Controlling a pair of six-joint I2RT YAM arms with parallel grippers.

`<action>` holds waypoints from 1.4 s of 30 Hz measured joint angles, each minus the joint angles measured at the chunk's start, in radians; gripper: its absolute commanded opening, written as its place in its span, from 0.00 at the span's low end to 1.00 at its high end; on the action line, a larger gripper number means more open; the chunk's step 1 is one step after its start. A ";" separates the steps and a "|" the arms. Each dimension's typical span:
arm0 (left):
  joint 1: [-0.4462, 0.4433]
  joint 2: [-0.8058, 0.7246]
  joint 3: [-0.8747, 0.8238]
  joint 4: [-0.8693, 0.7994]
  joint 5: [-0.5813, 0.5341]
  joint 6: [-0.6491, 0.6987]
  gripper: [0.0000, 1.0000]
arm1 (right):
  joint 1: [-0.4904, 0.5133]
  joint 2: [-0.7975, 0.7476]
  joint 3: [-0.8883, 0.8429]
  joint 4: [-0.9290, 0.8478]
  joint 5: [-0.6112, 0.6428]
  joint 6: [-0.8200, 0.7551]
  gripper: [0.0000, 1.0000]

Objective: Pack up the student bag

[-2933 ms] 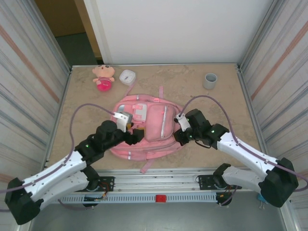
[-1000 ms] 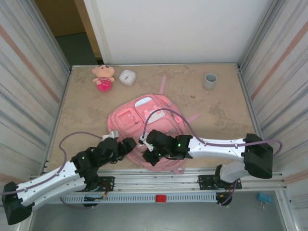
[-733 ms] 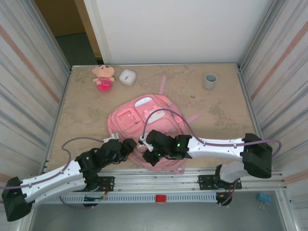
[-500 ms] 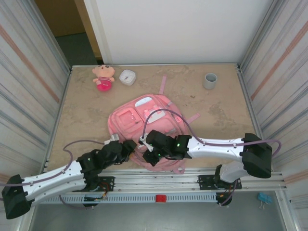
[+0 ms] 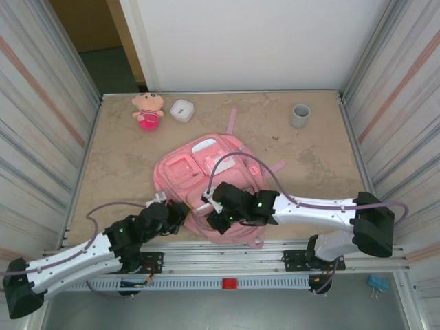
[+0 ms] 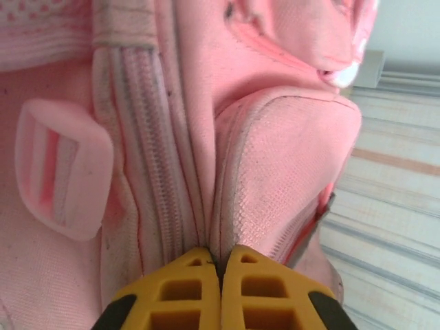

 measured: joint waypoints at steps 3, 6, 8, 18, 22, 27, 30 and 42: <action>0.067 -0.092 0.005 -0.091 0.021 0.031 0.00 | -0.083 -0.080 -0.033 -0.030 0.003 0.000 0.00; 0.152 -0.166 0.006 -0.170 0.063 0.073 0.00 | -0.184 -0.149 -0.083 -0.059 -0.006 0.000 0.00; 0.211 -0.185 0.007 -0.202 0.102 0.101 0.02 | -0.230 -0.172 -0.102 -0.075 -0.011 0.000 0.00; 0.269 -0.018 0.253 -0.338 0.102 0.600 0.66 | -0.303 -0.181 -0.111 -0.069 -0.112 -0.025 0.00; 0.198 0.139 0.386 -0.315 0.069 0.883 0.63 | -0.359 -0.182 -0.113 -0.061 -0.181 -0.025 0.00; 0.068 0.327 0.426 -0.189 0.114 1.295 0.63 | -0.401 -0.195 -0.131 -0.051 -0.236 -0.024 0.00; 0.002 0.443 0.426 -0.116 0.160 1.537 0.62 | -0.411 -0.196 -0.142 -0.035 -0.259 -0.024 0.00; -0.017 0.693 0.458 0.063 0.201 1.893 0.13 | -0.425 -0.196 -0.156 -0.002 -0.296 -0.006 0.00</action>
